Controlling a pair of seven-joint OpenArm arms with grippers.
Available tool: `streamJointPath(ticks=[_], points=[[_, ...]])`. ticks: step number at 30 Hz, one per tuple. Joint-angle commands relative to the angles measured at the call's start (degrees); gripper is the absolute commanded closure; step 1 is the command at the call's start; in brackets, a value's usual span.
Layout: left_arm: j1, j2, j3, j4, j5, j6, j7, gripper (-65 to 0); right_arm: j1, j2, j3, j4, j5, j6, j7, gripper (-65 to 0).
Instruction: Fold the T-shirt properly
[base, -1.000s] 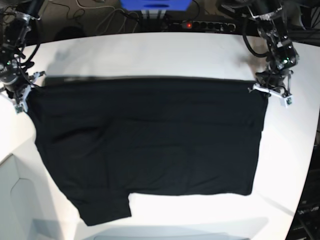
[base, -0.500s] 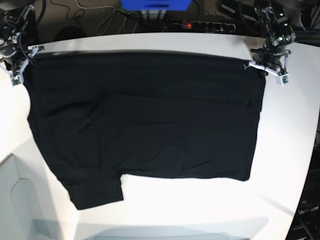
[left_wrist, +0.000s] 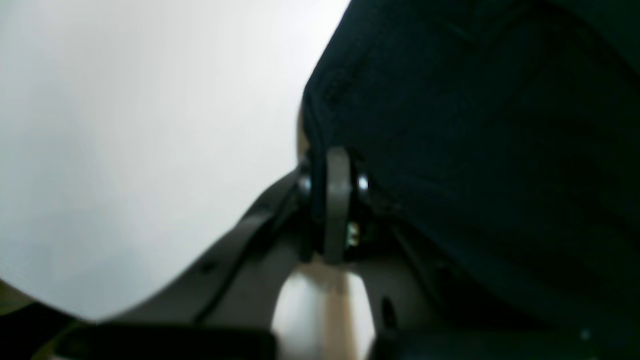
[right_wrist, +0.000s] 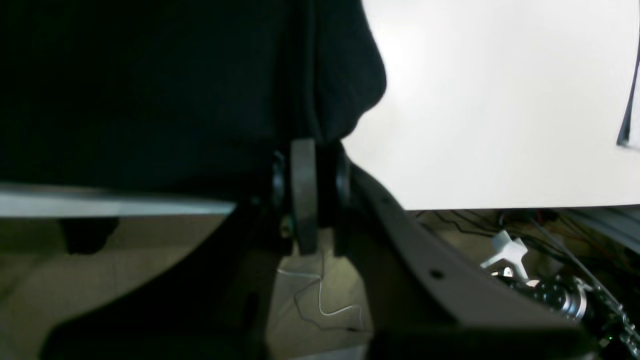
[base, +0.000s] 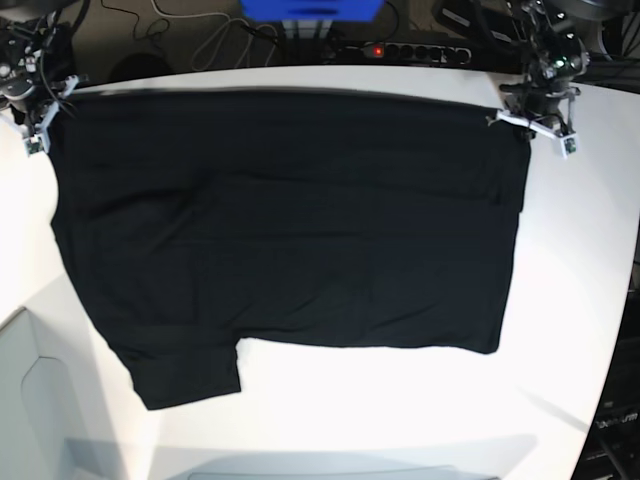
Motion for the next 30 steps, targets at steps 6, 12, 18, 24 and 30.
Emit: streamJointPath(ticks=[6, 12, 18, 24, 30], points=[[1.28, -0.70, -3.72, 0.04, -4.32, 0.89, 2.89, -15.0, 0.17, 1.19, 1.15, 2.96, -0.25, -0.27, 1.04, -31.1], [1.28, -0.61, -6.80, 1.71, -8.45, 0.89, 2.89, -31.9, 2.45, -4.35, 2.82, 13.69, -0.07, -0.27, 3.76, -36.7], [1.28, -0.26, -6.80, 5.05, -8.63, 0.89, 2.89, -33.1, 8.34, -6.55, -8.78, 15.18, -0.69, -0.27, 3.23, -36.7], [0.67, -0.26, -6.80, 4.88, -8.01, 0.89, 2.89, -33.1, 14.32, -7.42, -21.09, 11.40, -7.20, -0.27, 3.23, -36.7], [0.58, -0.43, -6.80, 4.70, -8.01, 0.89, 2.89, -33.1, 20.04, -11.64, -25.05, 6.39, -13.70, -0.27, 3.23, -36.7]])
